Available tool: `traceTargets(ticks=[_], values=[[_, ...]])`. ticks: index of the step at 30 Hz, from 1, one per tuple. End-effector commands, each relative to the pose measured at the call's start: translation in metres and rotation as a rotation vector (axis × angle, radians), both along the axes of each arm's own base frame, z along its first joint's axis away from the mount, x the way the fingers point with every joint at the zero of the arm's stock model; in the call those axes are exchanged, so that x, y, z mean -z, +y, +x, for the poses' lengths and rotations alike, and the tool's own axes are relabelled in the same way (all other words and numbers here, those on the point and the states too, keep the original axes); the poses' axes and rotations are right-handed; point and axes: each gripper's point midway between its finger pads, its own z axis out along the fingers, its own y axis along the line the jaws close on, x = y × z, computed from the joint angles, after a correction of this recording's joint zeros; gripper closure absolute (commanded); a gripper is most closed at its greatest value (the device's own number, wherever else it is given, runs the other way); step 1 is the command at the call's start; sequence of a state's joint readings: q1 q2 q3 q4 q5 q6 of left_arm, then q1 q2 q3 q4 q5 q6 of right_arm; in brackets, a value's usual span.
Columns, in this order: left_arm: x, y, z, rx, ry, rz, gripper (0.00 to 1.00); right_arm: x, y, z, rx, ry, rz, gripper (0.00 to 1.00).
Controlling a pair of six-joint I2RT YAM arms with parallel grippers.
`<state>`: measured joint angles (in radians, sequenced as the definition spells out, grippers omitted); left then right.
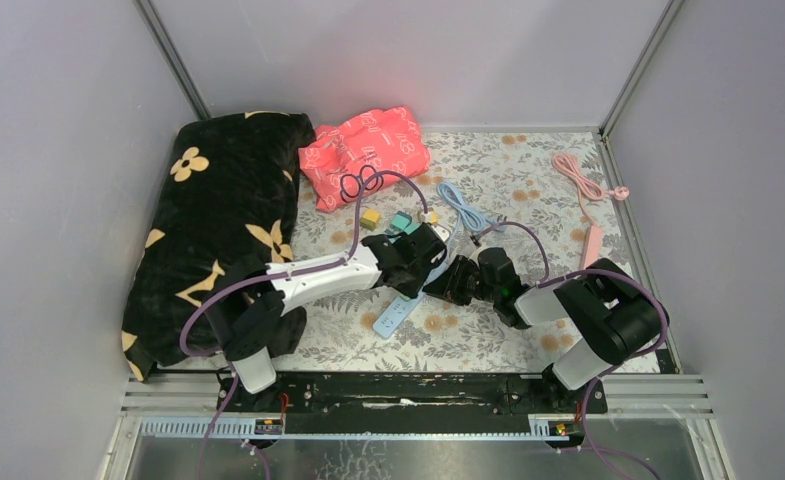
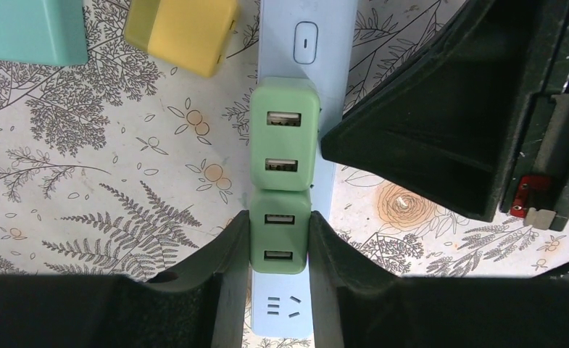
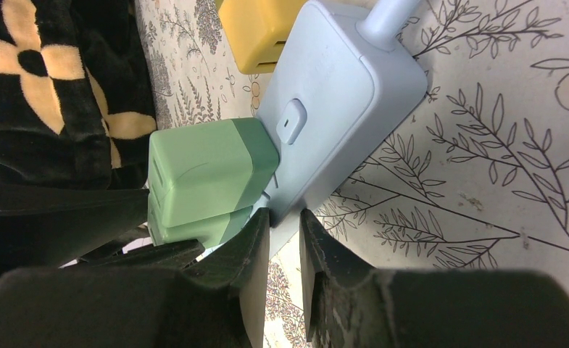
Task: Insert the plug
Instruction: Insert the plug into the socket.
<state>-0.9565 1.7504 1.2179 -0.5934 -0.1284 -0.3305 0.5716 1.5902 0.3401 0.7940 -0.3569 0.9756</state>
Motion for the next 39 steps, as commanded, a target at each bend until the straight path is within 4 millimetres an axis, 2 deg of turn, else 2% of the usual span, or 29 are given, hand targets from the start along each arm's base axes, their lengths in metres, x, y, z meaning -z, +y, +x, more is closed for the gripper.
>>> traceTargets(ticks=[1,10,13,19,23,25,26,32,39], values=[[0.063,0.016,-0.042,0.01,0.165,0.138,1.0,0.012,0.006,0.001,-0.014,-0.015,-0.069,0.75],[0.062,0.03,-0.039,-0.024,0.17,0.121,1.0,0.011,0.007,0.002,-0.019,-0.022,-0.075,0.75],[0.058,0.028,-0.037,-0.027,0.163,0.107,0.98,0.009,0.008,0.003,-0.023,-0.03,-0.074,0.75],[0.041,0.014,-0.032,-0.015,0.147,0.048,0.8,0.0,0.008,0.007,-0.022,-0.061,-0.082,0.74],[0.022,0.002,-0.028,-0.006,0.124,-0.01,0.63,-0.008,0.007,0.009,-0.019,-0.086,-0.087,0.72],[0.008,-0.003,-0.025,-0.006,0.101,-0.046,0.49,-0.013,0.006,0.009,-0.019,-0.1,-0.087,0.7],[0.001,-0.005,-0.023,-0.004,0.089,-0.063,0.46,-0.016,0.005,0.01,-0.016,-0.107,-0.087,0.7],[-0.037,-0.007,-0.018,-0.022,0.017,-0.159,0.31,-0.026,-0.002,0.009,-0.006,-0.144,-0.108,0.64],[-0.067,0.01,-0.017,-0.084,-0.048,-0.253,0.21,-0.037,-0.022,0.007,0.031,-0.2,-0.187,0.5]])
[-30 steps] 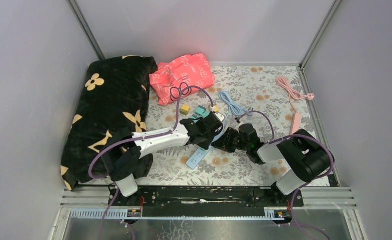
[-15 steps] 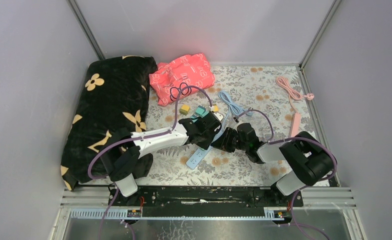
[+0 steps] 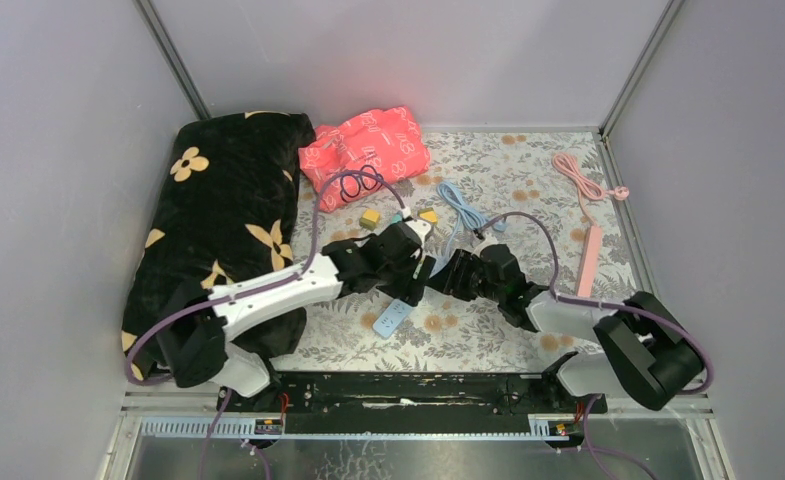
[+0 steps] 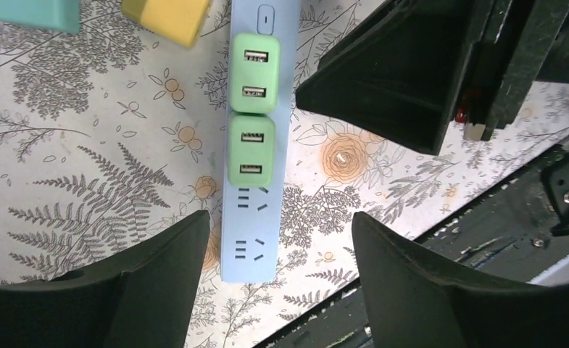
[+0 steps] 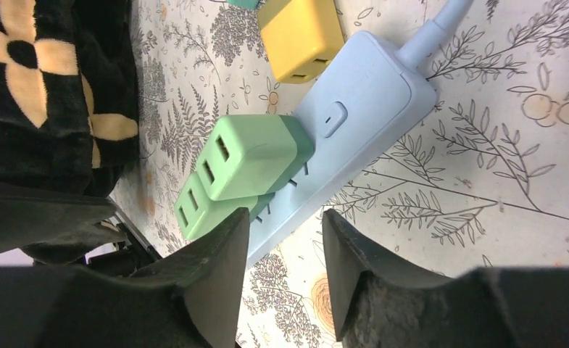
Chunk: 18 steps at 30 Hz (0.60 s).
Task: Insert the plug
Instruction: Insert the plug into the socket, then pick up the plug from the center of the board.
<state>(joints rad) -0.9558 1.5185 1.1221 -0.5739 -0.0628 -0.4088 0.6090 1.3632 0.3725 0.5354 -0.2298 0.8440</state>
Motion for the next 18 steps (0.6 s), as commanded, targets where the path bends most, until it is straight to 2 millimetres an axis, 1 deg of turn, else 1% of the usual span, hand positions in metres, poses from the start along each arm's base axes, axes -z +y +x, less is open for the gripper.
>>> traceTargets(ticks=[1,6,8,10,14,18], values=[[-0.017,0.009,0.003,-0.062,-0.033,-0.073,0.2,-0.013,-0.014,0.006,0.033,-0.083,-0.077,0.48],[-0.024,0.03,0.003,-0.125,-0.05,-0.1,0.15,-0.032,-0.03,0.01,0.047,-0.161,-0.164,0.37],[-0.02,0.043,0.004,-0.16,-0.047,-0.102,0.13,-0.04,-0.036,0.012,0.049,-0.191,-0.203,0.32],[-0.018,0.056,0.008,-0.202,-0.044,-0.104,0.1,-0.046,-0.041,0.015,0.041,-0.222,-0.253,0.27],[-0.019,0.074,0.016,-0.266,-0.047,-0.117,0.05,-0.055,-0.051,0.02,0.023,-0.259,-0.35,0.19],[-0.021,0.084,0.024,-0.294,-0.047,-0.145,0.01,-0.068,-0.058,0.034,0.011,-0.312,-0.449,0.12]])
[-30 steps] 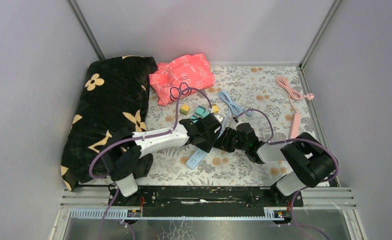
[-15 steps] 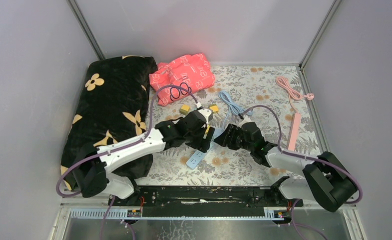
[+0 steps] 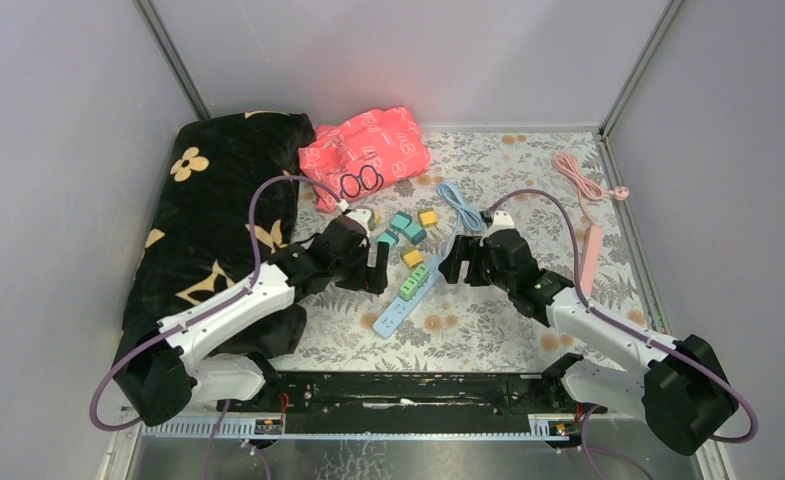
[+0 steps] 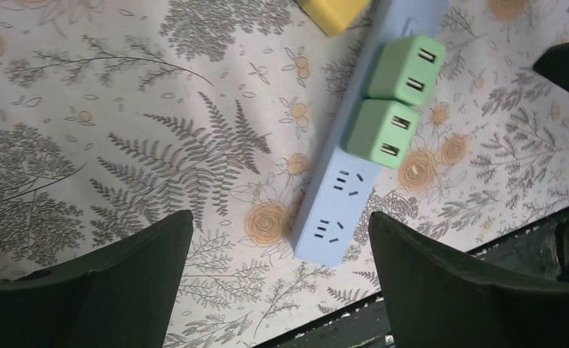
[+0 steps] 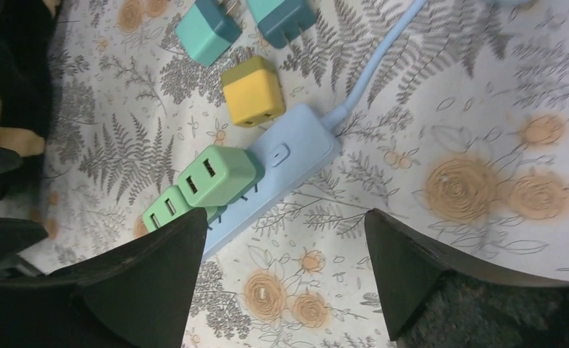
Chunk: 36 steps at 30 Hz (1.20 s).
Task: Insert the plug
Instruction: Pick up the plug from the center of the board.
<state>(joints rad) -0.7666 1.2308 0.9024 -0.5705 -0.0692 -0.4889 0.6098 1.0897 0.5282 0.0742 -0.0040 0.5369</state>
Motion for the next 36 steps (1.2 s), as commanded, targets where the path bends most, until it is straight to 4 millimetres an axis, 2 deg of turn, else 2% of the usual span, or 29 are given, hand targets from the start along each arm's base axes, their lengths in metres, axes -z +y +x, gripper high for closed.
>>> traceTargets(ticks=[1,4,8,12,15,19,23,28,36], values=[[-0.011,0.005,0.014,-0.04,-0.036,-0.063,0.01,-0.024,-0.012,0.022,-0.01,-0.104,-0.167,0.11],[-0.016,0.011,0.022,-0.035,-0.049,-0.075,0.0,-0.035,-0.01,0.039,-0.014,-0.133,-0.226,0.08],[-0.033,0.017,0.033,-0.011,-0.107,-0.061,0.0,-0.037,-0.002,0.064,-0.026,-0.133,-0.3,0.07],[-0.054,0.02,0.047,0.025,-0.181,-0.035,0.0,-0.026,0.01,0.084,-0.05,-0.105,-0.358,0.06],[-0.063,0.02,0.055,0.048,-0.214,-0.011,0.0,-0.015,0.02,0.095,-0.072,-0.077,-0.375,0.07],[-0.057,0.026,0.059,0.054,-0.213,0.032,0.0,0.001,0.029,0.106,-0.097,-0.04,-0.407,0.1],[-0.047,0.035,0.054,0.043,-0.2,0.05,0.0,0.014,0.033,0.117,-0.108,-0.027,-0.445,0.13],[-0.039,0.036,0.052,0.047,-0.176,0.043,0.0,0.023,0.041,0.135,-0.113,-0.032,-0.47,0.14],[-0.03,0.041,0.052,0.033,-0.151,0.066,0.0,0.035,0.048,0.168,-0.076,-0.029,-0.494,0.23]])
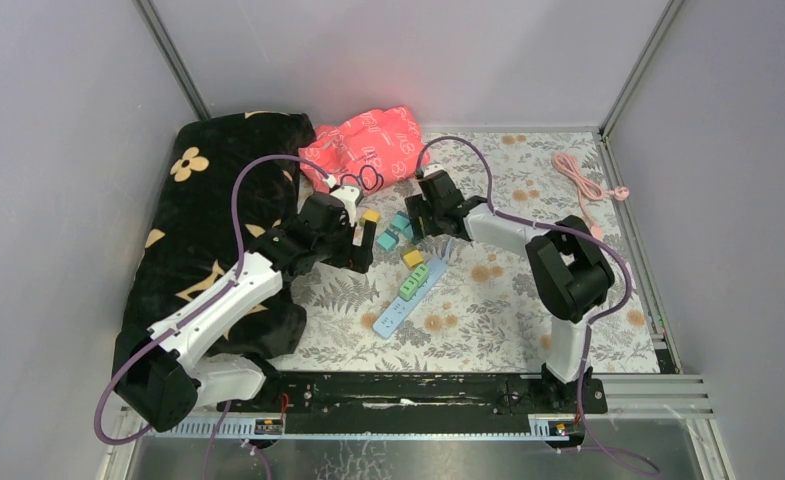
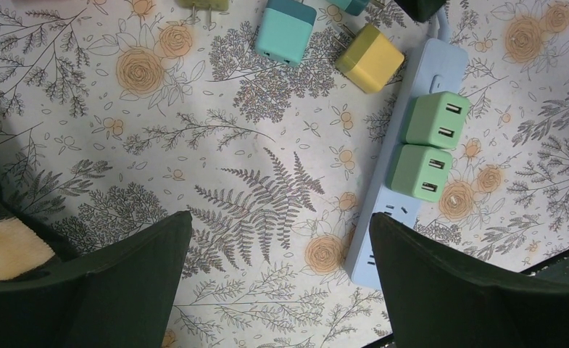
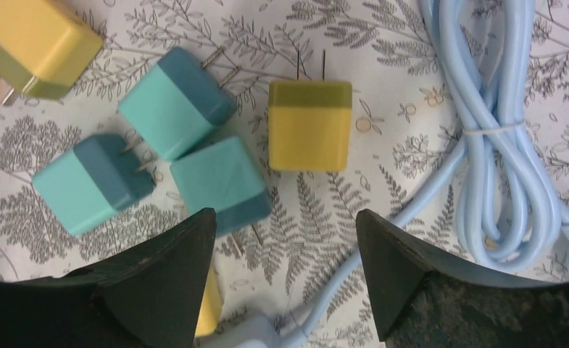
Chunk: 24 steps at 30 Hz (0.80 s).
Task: Insert the plug
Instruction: Pick up the plug from the center of the board.
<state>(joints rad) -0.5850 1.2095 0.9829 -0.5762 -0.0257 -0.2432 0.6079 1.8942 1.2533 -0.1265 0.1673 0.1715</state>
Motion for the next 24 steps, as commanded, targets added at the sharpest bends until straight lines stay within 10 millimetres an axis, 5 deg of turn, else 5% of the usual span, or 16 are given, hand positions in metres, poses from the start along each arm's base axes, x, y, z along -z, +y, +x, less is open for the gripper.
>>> traceTargets(ticks=[1,12,24], values=[[0.005,0.003,0.003,0.002,-0.003,0.017,0.0,-0.016,0.004,0.032,0.032,-0.068,-0.003,0.24],[0.011,0.001,0.002,0.011,0.018,0.017,0.0,-0.002,-0.005,0.065,0.117,-0.065,-0.026,0.34],[0.014,-0.002,0.002,0.022,0.038,0.005,0.0,0.018,0.002,0.069,0.095,-0.012,-0.036,0.36]])
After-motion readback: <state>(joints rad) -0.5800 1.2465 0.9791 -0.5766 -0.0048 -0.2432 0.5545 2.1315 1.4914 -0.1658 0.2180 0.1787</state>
